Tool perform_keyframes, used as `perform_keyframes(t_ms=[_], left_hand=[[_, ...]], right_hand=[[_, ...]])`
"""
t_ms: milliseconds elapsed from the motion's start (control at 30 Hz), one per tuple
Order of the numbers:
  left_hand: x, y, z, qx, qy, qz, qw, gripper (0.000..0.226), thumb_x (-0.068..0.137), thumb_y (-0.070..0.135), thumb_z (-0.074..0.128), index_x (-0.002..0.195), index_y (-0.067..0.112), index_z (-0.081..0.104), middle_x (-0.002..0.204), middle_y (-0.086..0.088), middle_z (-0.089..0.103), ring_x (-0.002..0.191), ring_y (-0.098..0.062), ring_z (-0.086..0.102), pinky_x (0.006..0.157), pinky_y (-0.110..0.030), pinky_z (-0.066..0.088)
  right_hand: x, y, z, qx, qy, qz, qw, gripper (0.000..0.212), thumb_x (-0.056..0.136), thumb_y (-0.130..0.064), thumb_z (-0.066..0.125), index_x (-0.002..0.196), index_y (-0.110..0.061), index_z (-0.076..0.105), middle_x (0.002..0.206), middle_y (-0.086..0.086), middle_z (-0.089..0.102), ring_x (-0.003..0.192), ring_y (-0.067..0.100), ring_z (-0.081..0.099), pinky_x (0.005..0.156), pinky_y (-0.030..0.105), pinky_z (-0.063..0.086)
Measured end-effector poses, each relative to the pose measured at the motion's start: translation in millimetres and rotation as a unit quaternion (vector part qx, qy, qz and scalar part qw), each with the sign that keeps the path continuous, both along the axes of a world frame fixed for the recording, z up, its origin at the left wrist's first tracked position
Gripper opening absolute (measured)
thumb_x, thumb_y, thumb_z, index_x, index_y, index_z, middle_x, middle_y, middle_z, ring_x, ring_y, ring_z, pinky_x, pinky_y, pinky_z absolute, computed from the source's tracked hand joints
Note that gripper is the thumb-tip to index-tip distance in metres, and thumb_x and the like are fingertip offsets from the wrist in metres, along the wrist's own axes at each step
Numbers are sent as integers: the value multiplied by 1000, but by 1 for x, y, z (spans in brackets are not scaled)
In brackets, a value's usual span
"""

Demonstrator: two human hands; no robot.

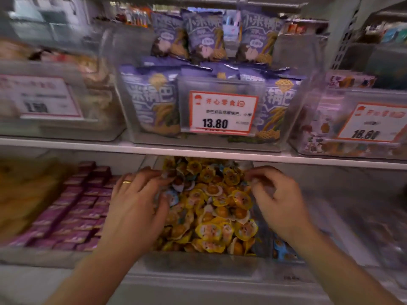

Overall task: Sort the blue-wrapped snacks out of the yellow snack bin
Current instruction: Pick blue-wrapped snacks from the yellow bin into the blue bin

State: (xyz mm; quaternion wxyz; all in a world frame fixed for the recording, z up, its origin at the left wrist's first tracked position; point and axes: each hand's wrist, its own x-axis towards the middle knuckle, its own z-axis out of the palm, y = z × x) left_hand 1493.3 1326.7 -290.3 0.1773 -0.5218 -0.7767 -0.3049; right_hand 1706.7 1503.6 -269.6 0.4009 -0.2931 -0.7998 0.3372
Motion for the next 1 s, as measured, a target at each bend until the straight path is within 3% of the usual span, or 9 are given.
perform_keyframes(t_ms=[67,167,267,367,433,533,700,900,1000], left_hand=[[-7,-11,-4,-44,-8,23,999,38,83,35,50,115,22,68,124,-3,60,112,-29,59,94,-46,46],[-14,-18,-15,-80,-35,15,996,38,85,33,55,121,24,63,135,-3,54,121,-29,55,96,-45,47],[-23,-22,-22,-81,-59,-10,995,37,87,28,60,124,27,59,141,-1,48,123,-27,54,96,-45,48],[-31,-25,-24,-72,-82,-25,994,40,87,30,57,127,30,58,144,3,45,127,-23,51,100,-44,46],[-34,-25,-22,-66,-88,-27,994,39,88,32,55,127,31,58,145,4,44,127,-21,50,101,-42,45],[-34,-23,-20,-55,-92,-34,994,37,89,31,56,126,30,59,143,4,46,127,-20,50,101,-40,45],[-35,-25,-18,-50,-103,-33,993,36,90,30,57,126,29,60,143,4,46,127,-20,49,101,-37,44],[-35,-25,-18,-39,-109,-33,993,36,89,30,58,124,29,59,144,4,45,128,-21,48,102,-37,42],[-35,-22,-20,-38,-112,-37,992,35,89,33,58,124,30,58,144,6,44,126,-20,49,101,-37,42]], right_hand=[[-34,-14,-3,47,-109,55,991,31,87,-32,56,116,-32,68,87,-19,67,84,-5,63,74,9,45],[-94,-18,-9,141,-274,103,946,54,89,-33,60,142,-26,51,137,4,59,129,21,52,107,31,42],[-138,-8,-18,215,-362,130,898,63,88,-36,61,147,-26,43,148,5,46,138,28,40,112,38,35],[-157,10,-30,255,-442,136,849,79,85,-53,60,154,-36,26,160,-2,26,148,27,20,119,45,23],[-162,18,-35,251,-460,135,841,85,83,-64,57,155,-42,16,164,-6,17,150,29,14,120,51,19],[-168,24,-35,271,-467,121,833,88,79,-70,56,153,-44,16,163,-5,18,147,32,21,118,50,25],[-175,22,-28,348,-467,100,807,85,80,-62,62,152,-35,26,152,0,36,135,30,35,105,43,37],[-185,20,-26,326,-478,160,800,92,79,-59,63,155,-31,19,162,-2,19,146,28,24,115,46,29],[-193,19,-27,308,-494,180,793,94,78,-55,66,155,-25,21,160,2,22,140,28,36,110,41,40]])
